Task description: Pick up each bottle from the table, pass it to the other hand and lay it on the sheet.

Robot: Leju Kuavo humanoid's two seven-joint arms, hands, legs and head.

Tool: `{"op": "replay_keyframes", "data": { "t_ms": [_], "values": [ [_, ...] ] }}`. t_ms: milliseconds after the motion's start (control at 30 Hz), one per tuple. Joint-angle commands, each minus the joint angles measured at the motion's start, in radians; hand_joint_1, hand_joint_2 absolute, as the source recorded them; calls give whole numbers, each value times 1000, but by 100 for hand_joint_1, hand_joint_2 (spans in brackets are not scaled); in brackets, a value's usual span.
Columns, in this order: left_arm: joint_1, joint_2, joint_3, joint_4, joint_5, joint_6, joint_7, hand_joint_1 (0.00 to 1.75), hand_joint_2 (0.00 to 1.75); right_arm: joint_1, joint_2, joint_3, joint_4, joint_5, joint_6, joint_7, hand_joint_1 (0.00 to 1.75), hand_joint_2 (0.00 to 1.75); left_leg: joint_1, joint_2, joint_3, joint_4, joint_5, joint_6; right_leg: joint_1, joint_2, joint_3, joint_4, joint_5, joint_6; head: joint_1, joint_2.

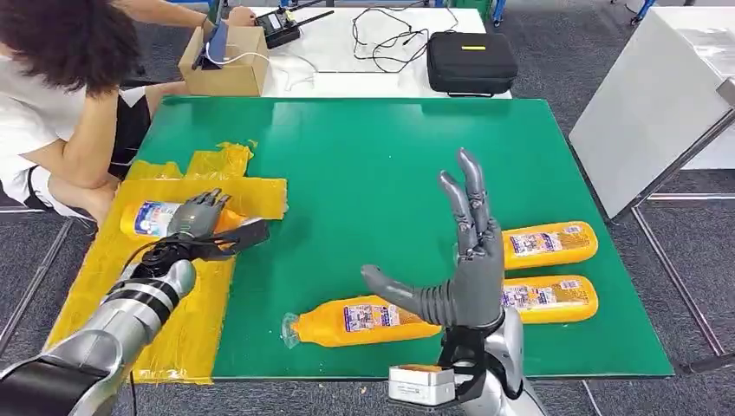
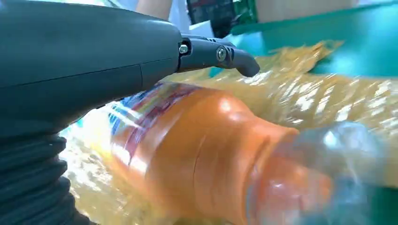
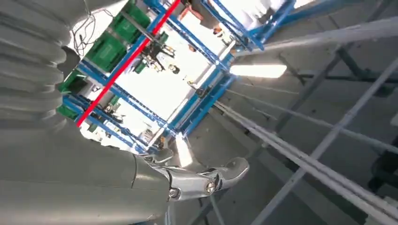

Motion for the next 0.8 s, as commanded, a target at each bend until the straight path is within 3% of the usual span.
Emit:
{"op": "replay_keyframes", "data": {
  "t_ms": [33,233,400,567,600,800],
  "values": [
    [62,-44,76,-82,59,57,-53,0,0,-8,-38,8,94,35,41,9,0,175,0,2,5,-1,-2,0,0,0,5,-2,-1,0,0,0],
    [63,-42,77,-91,65,57,-57,0,0,-9,-39,8,94,39,45,13,0,175,0,2,3,0,-1,-1,1,0,4,-1,-1,0,0,0],
    [231,-55,134,-429,207,267,-261,0,0,-12,-96,78,137,116,126,-11,0,175,0,4,5,-1,-3,0,0,2,5,-2,-2,1,0,0],
    [396,-63,158,-803,371,227,-333,0,0,6,-178,146,180,237,199,-7,0,175,0,4,4,0,-3,0,1,1,5,-2,-2,1,0,0],
    [417,-68,162,-844,409,214,-352,0,175,0,-206,161,190,287,203,-2,0,175,0,3,3,-1,-2,0,0,1,4,-2,-1,1,0,0],
    [518,-86,210,-947,646,68,-409,0,175,53,-322,143,250,322,288,25,0,175,0,2,3,-1,-4,0,0,1,4,-3,-3,2,0,0]
  ]
}}
